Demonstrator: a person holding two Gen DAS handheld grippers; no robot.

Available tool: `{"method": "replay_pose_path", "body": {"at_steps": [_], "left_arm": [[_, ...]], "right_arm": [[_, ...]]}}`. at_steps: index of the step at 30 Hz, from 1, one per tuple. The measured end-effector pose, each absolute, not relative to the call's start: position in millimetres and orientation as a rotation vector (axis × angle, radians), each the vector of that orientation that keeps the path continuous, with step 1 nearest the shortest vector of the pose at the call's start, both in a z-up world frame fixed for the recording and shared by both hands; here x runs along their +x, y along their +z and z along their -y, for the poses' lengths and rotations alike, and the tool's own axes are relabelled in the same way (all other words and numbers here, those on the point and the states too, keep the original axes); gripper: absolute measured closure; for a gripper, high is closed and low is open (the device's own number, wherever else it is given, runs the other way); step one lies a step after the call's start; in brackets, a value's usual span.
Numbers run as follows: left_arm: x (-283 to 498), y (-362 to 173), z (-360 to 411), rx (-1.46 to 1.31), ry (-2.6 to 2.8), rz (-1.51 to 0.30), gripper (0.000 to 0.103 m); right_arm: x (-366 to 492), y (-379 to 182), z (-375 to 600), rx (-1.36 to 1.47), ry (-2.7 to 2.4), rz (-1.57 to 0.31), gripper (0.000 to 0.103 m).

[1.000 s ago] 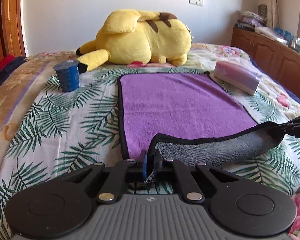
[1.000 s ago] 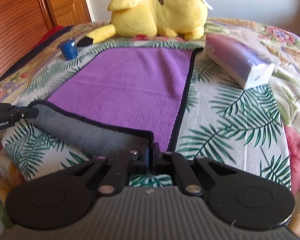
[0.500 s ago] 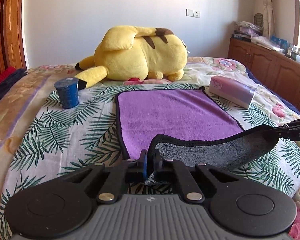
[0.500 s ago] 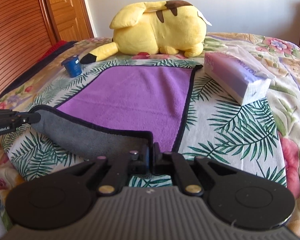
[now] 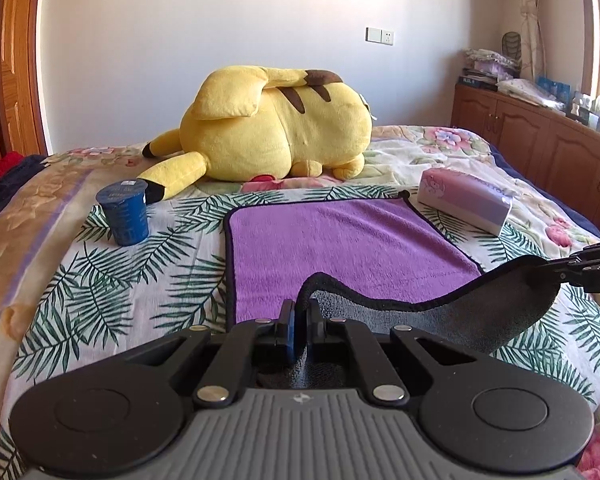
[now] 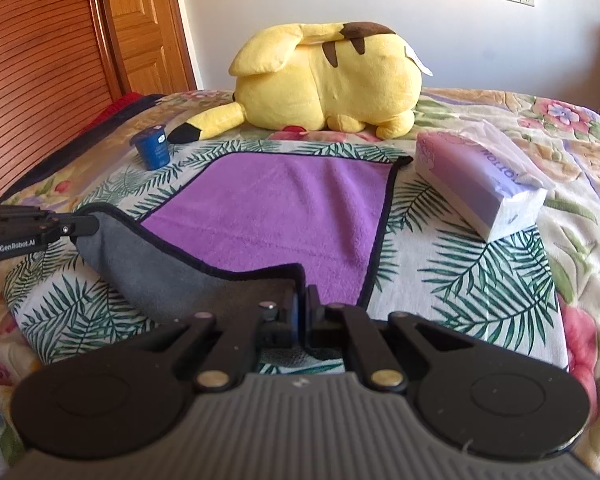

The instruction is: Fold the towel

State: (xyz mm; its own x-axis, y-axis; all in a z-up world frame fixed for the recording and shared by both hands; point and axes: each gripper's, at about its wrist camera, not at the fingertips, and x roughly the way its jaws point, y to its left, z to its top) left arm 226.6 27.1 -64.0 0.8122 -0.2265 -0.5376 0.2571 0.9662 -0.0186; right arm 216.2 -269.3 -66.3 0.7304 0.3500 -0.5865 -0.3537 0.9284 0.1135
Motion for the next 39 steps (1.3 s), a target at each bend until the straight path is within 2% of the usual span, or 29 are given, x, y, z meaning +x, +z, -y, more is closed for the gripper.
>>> {"method": "replay_pose_path", "body": {"at_steps": [39], "left_arm": [[275,-20,-22,0.103,-0.263,-0.464,0.103]], "right_arm": [[260,-24,257,-0.096,0.404,-0.480,0.099]]}}
